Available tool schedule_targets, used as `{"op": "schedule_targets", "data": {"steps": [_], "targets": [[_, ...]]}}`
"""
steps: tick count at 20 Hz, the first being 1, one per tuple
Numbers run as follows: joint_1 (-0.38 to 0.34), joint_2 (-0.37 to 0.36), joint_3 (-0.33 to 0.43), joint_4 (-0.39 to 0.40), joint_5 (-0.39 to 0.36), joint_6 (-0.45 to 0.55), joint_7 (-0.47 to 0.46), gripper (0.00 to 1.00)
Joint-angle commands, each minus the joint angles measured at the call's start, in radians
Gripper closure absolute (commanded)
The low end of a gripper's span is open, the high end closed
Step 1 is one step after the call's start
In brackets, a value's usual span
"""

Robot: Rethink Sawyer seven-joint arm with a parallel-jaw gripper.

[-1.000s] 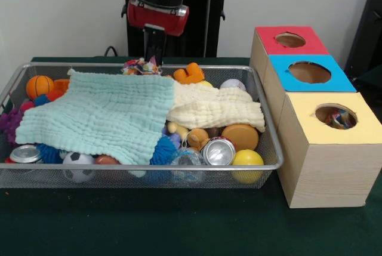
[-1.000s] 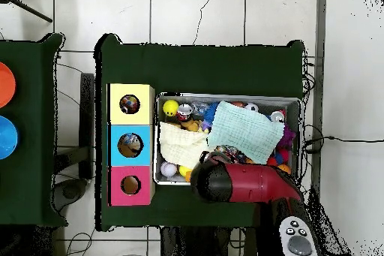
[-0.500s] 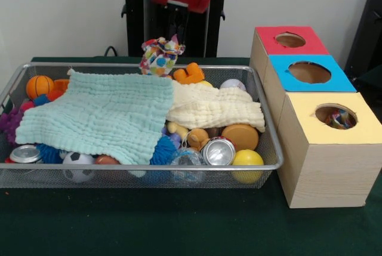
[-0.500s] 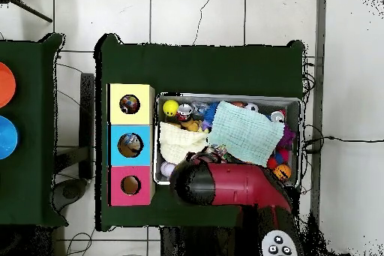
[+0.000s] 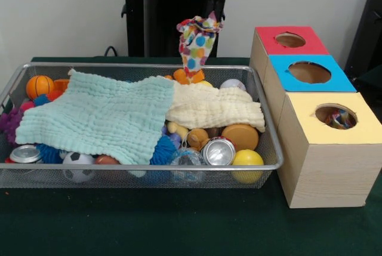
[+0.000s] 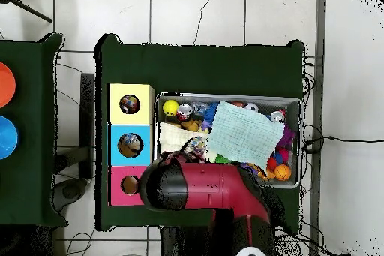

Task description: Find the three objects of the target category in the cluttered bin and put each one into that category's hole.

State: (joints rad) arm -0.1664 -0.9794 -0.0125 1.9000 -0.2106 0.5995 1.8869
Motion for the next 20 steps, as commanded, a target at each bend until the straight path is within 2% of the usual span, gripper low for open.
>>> {"op": "schedule_targets", "data": {"steps": [1,7,13,20], "targets": [[0.055,-0.01,0.02,0.001,0.107,0.044,0.218,1.0],[0.096,0.013,0.023,-0.011,0.184,0.012,0.241,1.0],[0.157,0.051,-0.001,-0.083,0.225,0.0,0.27,1.0],[0.21,0.103,-0.027,-0.197,0.258,0.041,0.275,1.0]]}}
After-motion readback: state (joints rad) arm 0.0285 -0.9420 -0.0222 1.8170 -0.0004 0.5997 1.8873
